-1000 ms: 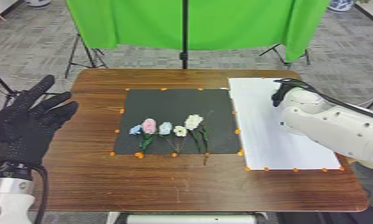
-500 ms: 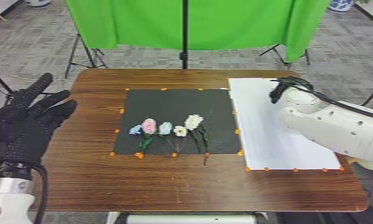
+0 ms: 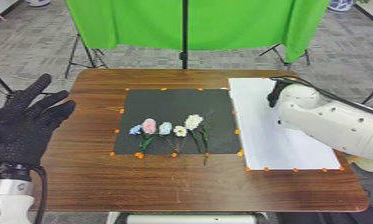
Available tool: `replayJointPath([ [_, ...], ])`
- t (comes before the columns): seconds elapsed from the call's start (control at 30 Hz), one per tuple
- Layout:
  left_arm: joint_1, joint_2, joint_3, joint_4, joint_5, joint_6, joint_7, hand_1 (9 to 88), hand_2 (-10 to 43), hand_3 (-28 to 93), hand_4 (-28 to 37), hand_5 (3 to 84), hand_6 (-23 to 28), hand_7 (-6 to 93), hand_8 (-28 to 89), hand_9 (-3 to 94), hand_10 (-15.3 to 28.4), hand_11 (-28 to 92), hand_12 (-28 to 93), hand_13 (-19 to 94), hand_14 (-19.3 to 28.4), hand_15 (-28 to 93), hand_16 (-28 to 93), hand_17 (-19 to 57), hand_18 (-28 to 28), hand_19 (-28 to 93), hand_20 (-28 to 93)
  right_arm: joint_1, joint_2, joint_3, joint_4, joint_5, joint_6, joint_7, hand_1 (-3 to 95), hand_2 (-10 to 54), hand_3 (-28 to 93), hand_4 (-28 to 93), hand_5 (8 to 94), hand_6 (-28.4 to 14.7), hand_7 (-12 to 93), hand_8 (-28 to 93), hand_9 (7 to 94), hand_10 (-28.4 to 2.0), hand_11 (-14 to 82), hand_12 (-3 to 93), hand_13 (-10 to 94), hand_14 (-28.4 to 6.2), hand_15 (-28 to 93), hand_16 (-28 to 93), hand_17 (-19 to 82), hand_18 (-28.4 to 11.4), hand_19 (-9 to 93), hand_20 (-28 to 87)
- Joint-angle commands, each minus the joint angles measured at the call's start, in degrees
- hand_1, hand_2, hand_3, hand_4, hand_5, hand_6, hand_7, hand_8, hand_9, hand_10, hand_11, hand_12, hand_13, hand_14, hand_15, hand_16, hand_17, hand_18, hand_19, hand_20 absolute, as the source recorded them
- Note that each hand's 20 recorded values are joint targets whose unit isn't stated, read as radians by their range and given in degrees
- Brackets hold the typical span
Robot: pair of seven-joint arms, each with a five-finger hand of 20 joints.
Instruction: Arrange flowers
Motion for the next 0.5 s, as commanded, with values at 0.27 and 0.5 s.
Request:
replayJointPath([
  [0.27,0.88,-0.89,0.42,-0.09,-0.16,-0.23,-0.11,21.5,9.2,77,-28.3,31.5,7.3,17.0,-11,33.3,21.3,32,11,26,28.4,61,-13,-7.1,26.2,60,25,3.13,1.28,-13.20,-1.27,-9.46,22.46,-2.42,54.3,-9.5,69,-28,75.5,5.8,36,-3,90.6,-3.7,8.7,30.7,82,-0.2,48,26,38,-13.4,82,5],
  [0.5,1.10,-1.32,0.14,-0.22,-0.16,0.07,-0.59,21.5,9.2,77,-28.2,31.6,7.3,17.0,-11,33.4,21.4,32,11,26,28.4,61,-12,-7.1,26.2,60,25,4.90,2.05,-13.25,-5.42,-12.64,27.36,-2.34,55.4,-9.5,69,-28,80.5,5.3,33,-1,93.7,-3.2,13.6,31.5,85,0.0,50,26,39,-13.2,85,5],
])
